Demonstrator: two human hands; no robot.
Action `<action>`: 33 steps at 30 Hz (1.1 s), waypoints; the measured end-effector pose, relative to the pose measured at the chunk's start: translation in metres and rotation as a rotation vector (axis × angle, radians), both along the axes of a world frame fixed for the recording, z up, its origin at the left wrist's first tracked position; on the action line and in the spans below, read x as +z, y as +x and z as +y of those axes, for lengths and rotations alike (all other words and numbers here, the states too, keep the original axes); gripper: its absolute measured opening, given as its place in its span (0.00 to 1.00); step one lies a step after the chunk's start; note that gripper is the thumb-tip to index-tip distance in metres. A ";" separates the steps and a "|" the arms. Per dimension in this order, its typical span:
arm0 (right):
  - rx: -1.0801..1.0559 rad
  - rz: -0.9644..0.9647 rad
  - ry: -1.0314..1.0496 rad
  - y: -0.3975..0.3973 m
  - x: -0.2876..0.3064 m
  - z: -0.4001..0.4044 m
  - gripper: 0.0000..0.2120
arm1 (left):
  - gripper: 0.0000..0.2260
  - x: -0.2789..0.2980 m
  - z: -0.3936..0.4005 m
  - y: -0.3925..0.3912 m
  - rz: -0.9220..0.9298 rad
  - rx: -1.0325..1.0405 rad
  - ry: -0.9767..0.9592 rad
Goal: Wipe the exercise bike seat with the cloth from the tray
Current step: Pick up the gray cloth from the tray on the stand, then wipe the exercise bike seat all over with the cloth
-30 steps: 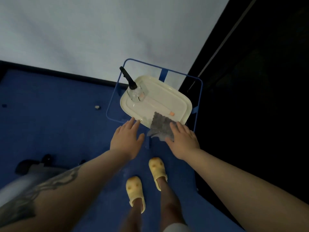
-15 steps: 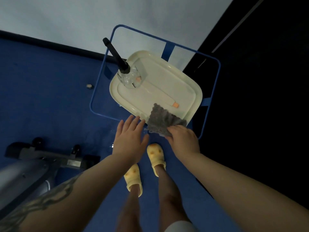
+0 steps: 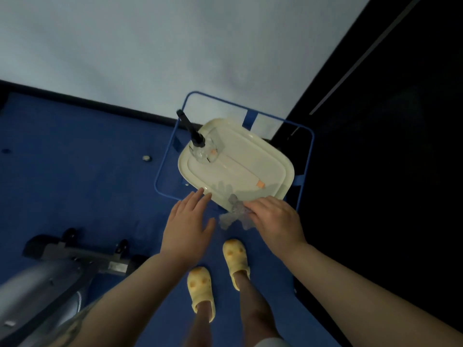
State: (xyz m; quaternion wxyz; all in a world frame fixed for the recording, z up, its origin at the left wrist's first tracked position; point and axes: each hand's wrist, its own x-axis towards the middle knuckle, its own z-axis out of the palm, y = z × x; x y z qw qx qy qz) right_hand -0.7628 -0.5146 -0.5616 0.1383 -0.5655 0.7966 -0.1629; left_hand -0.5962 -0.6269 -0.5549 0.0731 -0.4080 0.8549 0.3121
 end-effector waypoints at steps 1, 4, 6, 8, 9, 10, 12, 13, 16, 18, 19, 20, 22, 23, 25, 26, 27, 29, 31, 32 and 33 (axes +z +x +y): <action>0.029 0.012 -0.051 0.002 0.015 -0.004 0.13 | 0.25 0.015 -0.002 0.003 0.031 0.016 -0.012; 0.088 0.052 -0.190 0.009 0.061 -0.013 0.13 | 0.24 0.063 -0.011 0.015 0.131 0.083 -0.069; 0.120 0.073 -0.268 0.016 0.091 -0.020 0.11 | 0.24 0.095 -0.018 0.027 0.181 0.120 -0.128; 0.159 0.078 -0.337 0.023 0.120 -0.027 0.10 | 0.24 0.126 -0.023 0.043 0.203 0.155 -0.203; 0.177 0.070 -0.370 0.027 0.134 -0.031 0.11 | 0.24 0.140 -0.024 0.051 0.204 0.174 -0.236; 0.196 0.053 -0.399 0.031 0.147 -0.035 0.12 | 0.23 0.153 -0.023 0.059 0.198 0.192 -0.264; 0.237 0.013 -0.448 0.040 0.172 -0.042 0.13 | 0.24 0.177 -0.019 0.078 0.173 0.241 -0.321; 0.265 -0.004 -0.477 0.046 0.184 -0.047 0.13 | 0.24 0.189 -0.017 0.091 0.158 0.274 -0.365; 0.322 -0.058 -0.532 0.062 0.207 -0.056 0.14 | 0.27 0.214 -0.006 0.121 0.095 0.359 -0.458; 0.378 -0.117 -0.559 0.076 0.219 -0.062 0.15 | 0.27 0.228 0.008 0.145 0.065 0.460 -0.508; 0.414 -0.149 -0.566 0.084 0.223 -0.066 0.15 | 0.27 0.235 0.016 0.156 0.054 0.514 -0.525; 0.454 -0.183 -0.566 0.092 0.228 -0.070 0.15 | 0.27 0.240 0.025 0.167 0.041 0.570 -0.536; 0.532 -0.249 -0.553 0.109 0.234 -0.078 0.15 | 0.27 0.248 0.047 0.186 -0.002 0.674 -0.544; 0.573 -0.282 -0.543 0.118 0.237 -0.082 0.15 | 0.27 0.250 0.058 0.195 -0.024 0.728 -0.544; 0.677 -0.334 -0.516 0.138 0.240 -0.087 0.16 | 0.26 0.253 0.085 0.211 -0.049 0.847 -0.547; 0.739 -0.350 -0.504 0.149 0.241 -0.089 0.16 | 0.26 0.254 0.100 0.218 -0.063 0.910 -0.544; 0.801 -0.363 -0.495 0.162 0.242 -0.090 0.16 | 0.26 0.255 0.115 0.224 -0.082 0.973 -0.539; 0.917 -0.385 -0.485 0.188 0.243 -0.088 0.16 | 0.25 0.255 0.147 0.235 -0.131 1.085 -0.525; 1.015 -0.405 -0.493 0.216 0.245 -0.080 0.15 | 0.25 0.254 0.180 0.246 -0.186 1.169 -0.509; 1.061 -0.419 -0.496 0.230 0.246 -0.075 0.15 | 0.25 0.255 0.196 0.251 -0.209 1.213 -0.503; 1.109 -0.435 -0.494 0.245 0.247 -0.068 0.14 | 0.25 0.256 0.212 0.257 -0.227 1.260 -0.495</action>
